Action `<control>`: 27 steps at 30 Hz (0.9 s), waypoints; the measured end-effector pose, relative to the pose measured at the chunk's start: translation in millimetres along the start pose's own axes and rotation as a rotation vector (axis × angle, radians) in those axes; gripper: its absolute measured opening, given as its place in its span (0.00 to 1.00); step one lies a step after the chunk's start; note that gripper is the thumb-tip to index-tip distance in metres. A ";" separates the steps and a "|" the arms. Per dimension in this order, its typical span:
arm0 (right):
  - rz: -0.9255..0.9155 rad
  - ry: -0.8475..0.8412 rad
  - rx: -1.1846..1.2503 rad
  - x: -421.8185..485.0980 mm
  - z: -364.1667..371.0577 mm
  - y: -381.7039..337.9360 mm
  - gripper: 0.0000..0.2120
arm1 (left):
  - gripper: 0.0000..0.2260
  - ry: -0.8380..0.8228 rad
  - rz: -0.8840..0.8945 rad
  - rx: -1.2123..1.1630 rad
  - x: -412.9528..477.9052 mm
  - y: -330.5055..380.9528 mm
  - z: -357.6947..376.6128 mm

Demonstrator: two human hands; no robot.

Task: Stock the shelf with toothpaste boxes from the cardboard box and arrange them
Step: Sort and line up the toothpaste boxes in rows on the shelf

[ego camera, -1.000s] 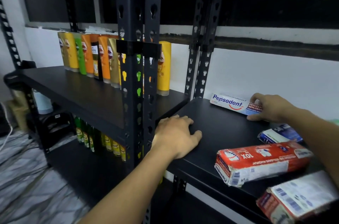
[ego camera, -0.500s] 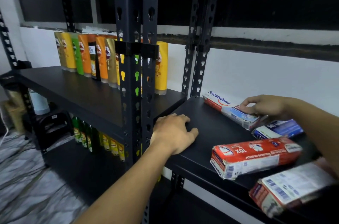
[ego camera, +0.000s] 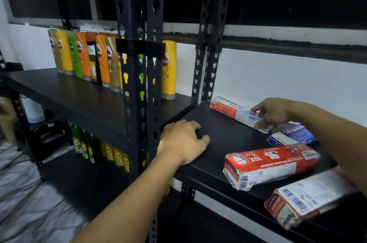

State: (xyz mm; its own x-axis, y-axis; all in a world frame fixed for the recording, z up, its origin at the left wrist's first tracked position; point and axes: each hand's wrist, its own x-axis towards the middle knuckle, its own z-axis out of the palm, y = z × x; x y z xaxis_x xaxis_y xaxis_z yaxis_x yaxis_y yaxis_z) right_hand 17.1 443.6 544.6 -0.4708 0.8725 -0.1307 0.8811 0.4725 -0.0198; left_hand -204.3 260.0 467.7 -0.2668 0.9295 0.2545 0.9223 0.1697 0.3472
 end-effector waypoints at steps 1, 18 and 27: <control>-0.001 0.014 -0.005 1.0 0.5 -1.0 0.25 | 0.25 0.000 0.003 0.001 0.0 0.2 -0.2; 0.075 0.196 -0.006 16.9 12.8 -7.4 0.28 | 0.25 0.026 -0.008 -0.014 2.1 0.1 0.6; 0.217 0.241 0.310 5.2 25.4 5.0 0.35 | 0.18 0.015 -0.052 0.082 24.8 12.7 -9.9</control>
State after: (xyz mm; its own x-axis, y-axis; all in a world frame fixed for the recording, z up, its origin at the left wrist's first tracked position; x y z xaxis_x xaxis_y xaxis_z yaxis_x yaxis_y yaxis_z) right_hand 20.2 447.4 518.7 -0.2377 0.9689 0.0695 0.9153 0.2473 -0.3180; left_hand -201.9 282.0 487.4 -0.3182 0.9139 0.2521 0.9269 0.2441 0.2852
